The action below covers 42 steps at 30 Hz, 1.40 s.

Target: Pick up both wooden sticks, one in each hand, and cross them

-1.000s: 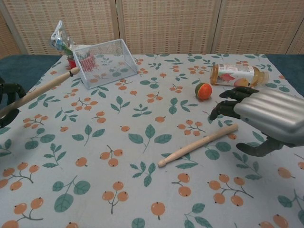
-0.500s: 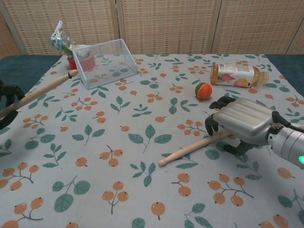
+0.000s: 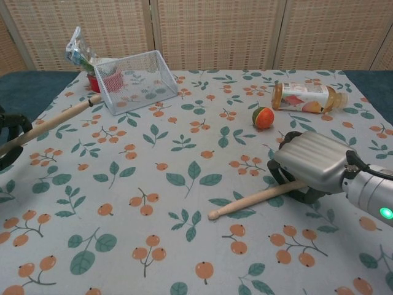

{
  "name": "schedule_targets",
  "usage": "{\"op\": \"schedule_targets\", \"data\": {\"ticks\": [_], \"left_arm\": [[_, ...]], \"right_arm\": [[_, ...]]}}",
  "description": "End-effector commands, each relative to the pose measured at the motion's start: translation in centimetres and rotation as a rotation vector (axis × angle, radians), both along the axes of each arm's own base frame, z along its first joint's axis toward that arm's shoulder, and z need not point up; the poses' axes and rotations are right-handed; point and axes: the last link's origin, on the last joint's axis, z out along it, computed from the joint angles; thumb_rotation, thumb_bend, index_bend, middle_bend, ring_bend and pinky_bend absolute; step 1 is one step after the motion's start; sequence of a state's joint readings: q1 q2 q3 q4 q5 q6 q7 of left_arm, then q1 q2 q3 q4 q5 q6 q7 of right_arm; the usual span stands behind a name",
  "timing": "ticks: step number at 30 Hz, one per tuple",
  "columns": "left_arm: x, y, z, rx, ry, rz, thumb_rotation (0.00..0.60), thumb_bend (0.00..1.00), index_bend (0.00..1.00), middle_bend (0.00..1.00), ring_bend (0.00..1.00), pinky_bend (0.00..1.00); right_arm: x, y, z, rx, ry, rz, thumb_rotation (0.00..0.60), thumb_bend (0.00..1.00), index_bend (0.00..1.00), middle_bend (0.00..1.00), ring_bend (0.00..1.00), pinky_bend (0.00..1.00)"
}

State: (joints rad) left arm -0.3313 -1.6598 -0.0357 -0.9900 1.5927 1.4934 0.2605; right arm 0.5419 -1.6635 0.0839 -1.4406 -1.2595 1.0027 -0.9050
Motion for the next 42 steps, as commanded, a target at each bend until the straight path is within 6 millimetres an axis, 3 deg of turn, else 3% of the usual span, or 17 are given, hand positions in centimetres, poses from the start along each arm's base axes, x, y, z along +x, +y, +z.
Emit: {"op": "schedule_targets", "data": {"ticks": [1, 8, 11, 16, 21, 30, 37, 42], "left_arm": [[0.0, 0.0, -0.1, -0.002, 0.006, 0.000, 0.600, 0.51, 0.89, 0.92, 0.59, 0.27], [-0.1, 0.2, 0.2, 0.003, -0.013, 0.009, 0.600, 0.51, 0.89, 0.92, 0.60, 0.27], [-0.2, 0.4, 0.5, -0.001, -0.041, 0.026, 0.600, 0.51, 0.89, 0.93, 0.60, 0.27], [0.8, 0.4, 1.0, -0.021, -0.107, 0.026, 0.600, 0.51, 0.89, 0.93, 0.60, 0.27], [3.2, 0.4, 1.0, -0.077, -0.155, 0.009, 0.600, 0.51, 0.89, 0.93, 0.61, 0.30], [8.4, -0.2, -0.3, -0.191, -0.222, -0.041, 0.600, 0.51, 0.89, 0.93, 0.61, 0.30], [10.9, -0.8, -1.6, -0.237, -0.236, -0.080, 0.600, 0.51, 0.89, 0.93, 0.61, 0.30], [11.4, -1.0, -2.0, -0.239, -0.229, -0.092, 0.600, 0.51, 0.89, 0.93, 0.61, 0.30]], "right_arm": [[-0.1, 0.0, 0.0, -0.002, 0.007, 0.004, 0.600, 0.30, 0.75, 0.63, 0.36, 0.21], [0.5, 0.3, 0.9, -0.030, -0.070, 0.014, 0.600, 0.30, 0.96, 0.79, 0.56, 0.32], [1.0, 0.5, 1.5, -0.037, -0.156, 0.000, 0.600, 0.30, 1.00, 0.82, 0.60, 0.35], [3.0, 0.5, 2.2, -0.035, -0.364, -0.040, 0.600, 0.30, 1.00, 0.85, 0.62, 0.36], [6.7, 0.0, 1.9, -0.015, -0.589, -0.054, 0.600, 0.30, 1.00, 0.85, 0.62, 0.36], [12.1, -0.7, 0.4, 0.039, -0.741, -0.035, 0.600, 0.30, 1.00, 0.85, 0.63, 0.36], [13.6, -0.8, -0.2, 0.046, -0.754, -0.034, 0.600, 0.30, 1.00, 0.85, 0.63, 0.36], [13.6, -0.8, -0.2, 0.046, -0.735, -0.032, 0.600, 0.30, 1.00, 0.85, 0.62, 0.36]]}}
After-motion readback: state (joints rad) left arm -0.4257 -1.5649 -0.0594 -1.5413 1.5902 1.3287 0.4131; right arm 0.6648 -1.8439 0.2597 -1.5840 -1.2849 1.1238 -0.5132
